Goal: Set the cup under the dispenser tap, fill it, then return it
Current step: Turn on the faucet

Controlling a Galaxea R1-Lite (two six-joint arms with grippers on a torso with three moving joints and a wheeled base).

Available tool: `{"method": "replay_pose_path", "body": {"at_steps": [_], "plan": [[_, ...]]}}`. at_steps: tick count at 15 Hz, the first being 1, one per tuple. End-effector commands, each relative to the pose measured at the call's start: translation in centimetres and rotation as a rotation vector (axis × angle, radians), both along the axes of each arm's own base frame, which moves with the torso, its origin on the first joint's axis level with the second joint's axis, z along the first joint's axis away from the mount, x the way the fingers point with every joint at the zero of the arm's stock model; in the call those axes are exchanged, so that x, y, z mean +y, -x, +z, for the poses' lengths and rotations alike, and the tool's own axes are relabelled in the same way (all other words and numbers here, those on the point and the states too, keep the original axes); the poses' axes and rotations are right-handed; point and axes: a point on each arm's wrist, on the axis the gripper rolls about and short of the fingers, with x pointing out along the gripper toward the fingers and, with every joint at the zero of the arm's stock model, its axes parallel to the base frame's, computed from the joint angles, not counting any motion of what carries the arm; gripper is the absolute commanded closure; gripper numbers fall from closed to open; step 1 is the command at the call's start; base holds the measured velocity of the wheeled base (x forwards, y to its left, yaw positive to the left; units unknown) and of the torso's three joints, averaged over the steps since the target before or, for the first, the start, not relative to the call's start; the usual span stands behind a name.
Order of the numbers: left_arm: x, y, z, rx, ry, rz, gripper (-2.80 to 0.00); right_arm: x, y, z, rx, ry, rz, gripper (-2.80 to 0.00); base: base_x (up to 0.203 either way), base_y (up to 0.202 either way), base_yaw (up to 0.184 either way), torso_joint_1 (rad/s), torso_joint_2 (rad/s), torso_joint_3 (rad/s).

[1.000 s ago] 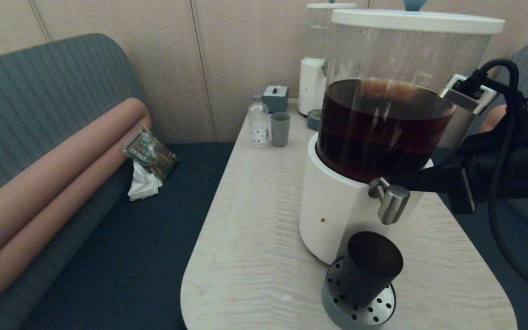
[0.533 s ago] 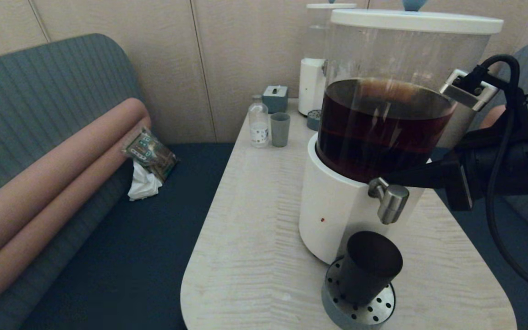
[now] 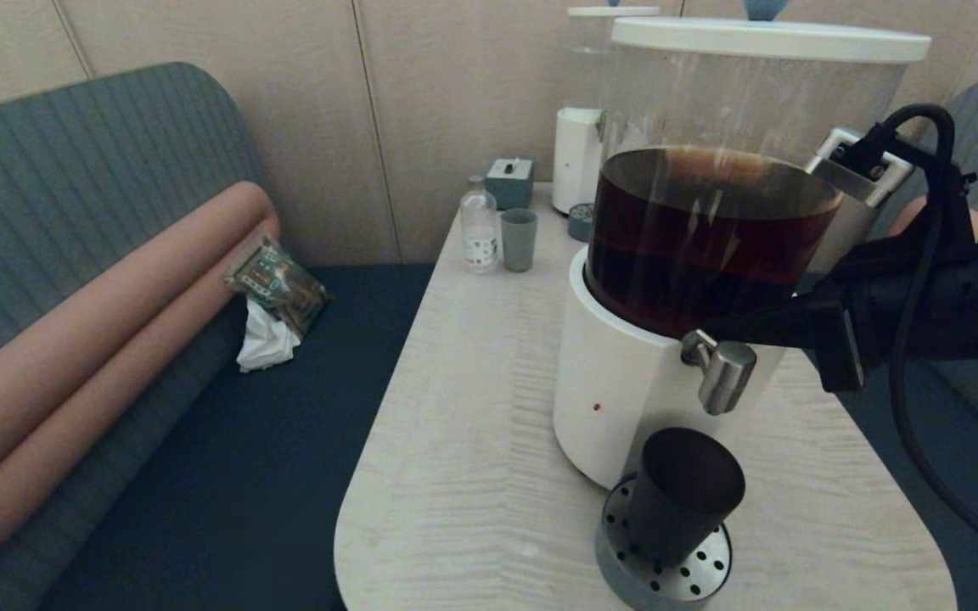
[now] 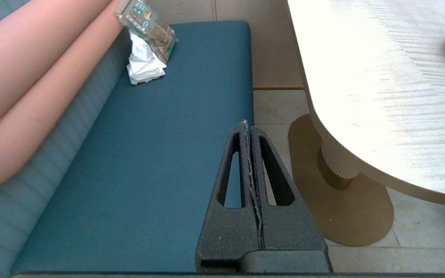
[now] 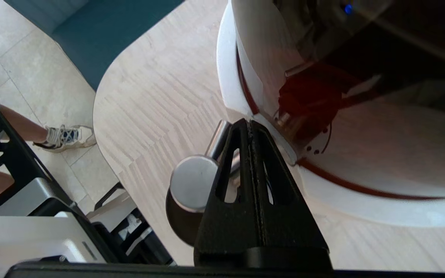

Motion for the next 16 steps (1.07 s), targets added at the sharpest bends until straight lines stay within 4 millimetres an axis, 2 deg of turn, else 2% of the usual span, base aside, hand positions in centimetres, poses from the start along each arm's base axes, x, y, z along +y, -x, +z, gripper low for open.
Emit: {"method": "replay_pose_path", "body": {"at_steps": [1, 16], "plan": [[0.0, 0.0, 0.0, -0.001, 0.0, 0.0, 0.0, 0.13, -0.05, -0.16, 0.005, 0.001, 0.007, 0.0, 0.0, 0.0, 0.0, 0.0, 0.0, 0.0], [0.0, 0.0, 0.0, 0.0, 0.0, 0.0, 0.0, 0.71, 0.17, -0.02, -0.008, 0.003, 0.057, 0.0, 0.0, 0.0, 0.0, 0.0, 0.0, 0.0]]}}
